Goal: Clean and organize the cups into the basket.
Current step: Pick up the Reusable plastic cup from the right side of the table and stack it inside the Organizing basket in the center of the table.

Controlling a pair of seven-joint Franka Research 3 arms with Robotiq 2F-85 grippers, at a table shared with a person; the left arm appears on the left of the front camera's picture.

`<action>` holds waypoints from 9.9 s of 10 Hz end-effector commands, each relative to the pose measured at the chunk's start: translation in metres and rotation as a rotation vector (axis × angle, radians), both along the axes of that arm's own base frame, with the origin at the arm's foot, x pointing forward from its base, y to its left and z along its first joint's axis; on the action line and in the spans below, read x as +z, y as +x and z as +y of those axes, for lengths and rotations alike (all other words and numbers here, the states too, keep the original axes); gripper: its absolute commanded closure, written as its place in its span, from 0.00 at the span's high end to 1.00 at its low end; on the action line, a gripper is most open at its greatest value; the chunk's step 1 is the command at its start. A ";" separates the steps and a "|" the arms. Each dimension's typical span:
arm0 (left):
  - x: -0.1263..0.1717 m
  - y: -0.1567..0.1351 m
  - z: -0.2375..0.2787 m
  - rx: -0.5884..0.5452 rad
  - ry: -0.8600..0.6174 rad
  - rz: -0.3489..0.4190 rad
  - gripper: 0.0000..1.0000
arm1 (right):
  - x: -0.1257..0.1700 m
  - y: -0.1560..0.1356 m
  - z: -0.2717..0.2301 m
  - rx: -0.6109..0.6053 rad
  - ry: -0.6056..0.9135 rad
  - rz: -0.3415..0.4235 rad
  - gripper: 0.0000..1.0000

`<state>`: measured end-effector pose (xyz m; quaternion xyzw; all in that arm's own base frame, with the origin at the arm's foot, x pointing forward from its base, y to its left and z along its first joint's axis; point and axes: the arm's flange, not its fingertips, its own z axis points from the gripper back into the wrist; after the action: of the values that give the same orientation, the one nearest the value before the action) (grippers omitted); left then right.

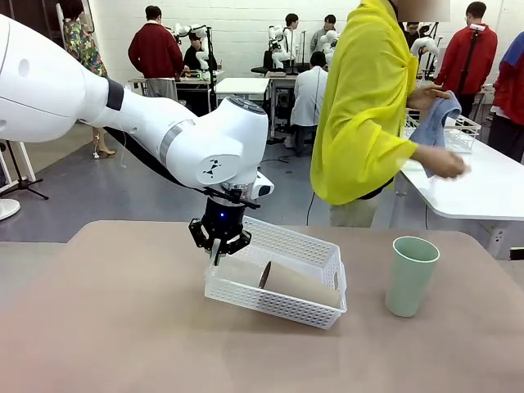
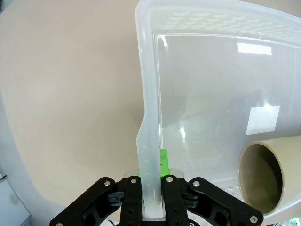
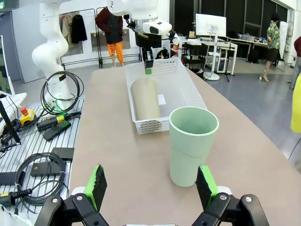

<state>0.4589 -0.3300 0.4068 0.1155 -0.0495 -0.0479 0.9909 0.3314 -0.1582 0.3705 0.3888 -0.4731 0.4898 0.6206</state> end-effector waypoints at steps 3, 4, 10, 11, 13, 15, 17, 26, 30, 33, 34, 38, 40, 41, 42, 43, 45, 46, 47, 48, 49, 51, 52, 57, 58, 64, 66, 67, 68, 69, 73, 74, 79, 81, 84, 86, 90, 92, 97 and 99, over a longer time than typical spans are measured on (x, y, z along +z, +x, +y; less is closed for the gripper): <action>-0.002 -0.003 0.000 -0.009 0.009 -0.005 0.00 | 0.037 -0.004 0.039 -0.092 -0.085 0.010 1.00; -0.002 -0.003 0.000 -0.009 0.009 -0.005 0.00 | 0.031 0.009 0.051 -0.083 -0.095 0.049 1.00; -0.002 -0.003 0.000 -0.009 0.009 -0.005 0.00 | -0.040 0.069 0.079 -0.025 -0.138 0.131 1.00; -0.002 -0.003 0.000 -0.009 0.009 -0.005 0.00 | -0.043 0.069 0.073 -0.029 -0.138 0.134 1.00; -0.002 -0.003 0.000 -0.009 0.009 -0.005 0.00 | -0.050 0.070 0.064 -0.028 -0.151 0.122 1.00; -0.002 -0.003 0.000 -0.009 0.009 -0.005 0.00 | -0.068 0.079 0.066 0.100 -0.188 0.110 1.00; -0.002 -0.003 0.000 -0.009 0.009 -0.005 0.00 | -0.083 0.091 0.067 0.117 -0.191 0.120 1.00; -0.002 -0.003 0.000 -0.009 0.009 -0.005 0.00 | -0.113 0.123 0.099 0.200 -0.100 0.100 1.00; -0.002 -0.003 0.000 -0.009 0.009 -0.005 0.00 | -0.115 0.131 0.112 0.219 -0.066 0.084 1.00; -0.002 -0.003 0.000 -0.009 0.009 -0.005 0.00 | -0.117 0.140 0.121 0.191 -0.078 0.081 1.00; -0.002 -0.003 0.000 -0.009 0.009 -0.005 0.00 | -0.118 0.143 0.125 0.189 -0.081 0.076 1.00; -0.002 -0.003 0.000 -0.009 0.009 -0.005 0.00 | -0.120 0.152 0.143 0.215 -0.043 0.086 1.00; -0.002 -0.003 0.000 -0.009 0.009 -0.005 0.00 | -0.123 0.154 0.151 0.243 -0.045 0.096 1.00; -0.002 -0.003 0.000 -0.009 0.009 -0.005 0.00 | -0.123 0.153 0.151 0.250 -0.047 0.097 0.78; -0.002 -0.003 0.000 -0.009 0.009 -0.005 0.00 | -0.123 0.152 0.150 0.250 -0.044 0.099 0.40; -0.002 -0.003 0.000 -0.009 0.009 -0.005 0.00 | -0.123 0.151 0.147 0.237 -0.037 0.100 0.19; -0.002 -0.003 0.000 -0.009 0.009 -0.005 0.00 | -0.117 0.143 0.147 0.235 -0.048 0.106 0.00; -0.002 -0.003 0.000 -0.009 0.009 -0.005 0.00 | -0.096 0.133 0.156 0.164 -0.082 0.151 0.00; -0.002 -0.003 0.000 -0.009 0.009 -0.005 0.00 | -0.056 0.116 0.171 0.116 -0.134 0.175 0.00; -0.002 -0.003 0.000 -0.009 0.009 -0.005 0.00 | -0.004 0.090 0.191 0.091 -0.166 0.176 0.00; -0.002 -0.003 0.000 -0.009 0.009 -0.005 0.00 | 0.035 0.072 0.203 0.070 -0.172 0.175 0.00; -0.002 -0.003 0.000 -0.009 0.009 -0.005 0.00 | 0.089 0.050 0.210 0.012 -0.180 0.125 0.00; -0.002 -0.003 0.000 -0.009 0.009 -0.005 0.00 | 0.099 0.043 0.210 0.002 -0.179 0.121 0.00; -0.002 -0.003 0.000 -0.009 0.009 -0.005 0.00 | 0.119 0.039 0.208 0.001 -0.178 0.107 0.00; -0.002 -0.003 0.000 -0.009 0.009 -0.005 0.00 | 0.119 0.039 0.208 0.001 -0.178 0.107 0.00; -0.002 -0.003 0.000 -0.009 0.009 -0.005 0.00 | 0.137 0.095 0.329 -0.004 -0.688 0.336 0.84; -0.002 -0.003 0.000 -0.009 0.009 -0.005 0.00 | 0.118 0.109 0.348 0.028 -0.805 0.401 0.84; -0.002 -0.003 0.000 -0.009 0.009 -0.005 0.00 | 0.107 0.117 0.356 0.016 -0.866 0.427 0.84; -0.002 -0.003 0.000 -0.009 0.009 -0.005 0.00 | 0.101 0.124 0.361 0.034 -0.886 0.436 0.84; -0.002 -0.003 0.000 -0.009 0.009 -0.005 0.00 | 0.095 0.131 0.367 0.047 -0.916 0.413 0.84; -0.002 -0.003 0.000 -0.009 0.009 -0.005 0.00 | 0.074 0.167 0.396 0.035 -1.042 0.300 0.84; -0.002 -0.003 0.000 -0.009 0.009 -0.005 0.00 | 0.067 0.175 0.401 0.072 -1.040 0.286 0.84; -0.002 -0.003 0.000 -0.009 0.009 -0.005 0.00 | 0.049 0.192 0.430 0.150 -0.965 0.223 0.84; -0.002 -0.003 0.000 -0.009 0.009 -0.005 0.00 | 0.039 0.196 0.437 0.180 -0.919 0.222 0.84; -0.002 -0.003 0.000 -0.009 0.009 -0.005 0.00 | 0.022 0.196 0.442 0.212 -0.904 0.241 0.84; -0.002 -0.003 0.000 -0.009 0.009 -0.005 0.00 | 0.014 0.195 0.443 0.229 -0.908 0.249 0.84; -0.002 -0.003 0.000 -0.009 0.009 -0.005 0.00 | 0.003 0.196 0.440 0.239 -0.899 0.251 0.84; -0.002 -0.003 0.000 -0.009 0.009 -0.005 0.00 | -0.002 0.197 0.439 0.244 -0.885 0.270 0.84; -0.002 -0.003 0.000 -0.009 0.009 -0.005 0.00 | -0.003 0.198 0.434 0.254 -0.853 0.286 1.00; -0.002 -0.003 0.000 -0.009 0.009 -0.005 0.00 | 0.004 0.196 0.431 0.255 -0.834 0.276 1.00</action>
<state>0.4585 -0.3303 0.4065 0.1160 -0.0489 -0.0483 0.9909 0.5296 0.2773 0.3707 0.2029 -0.0847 0.6515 0.7260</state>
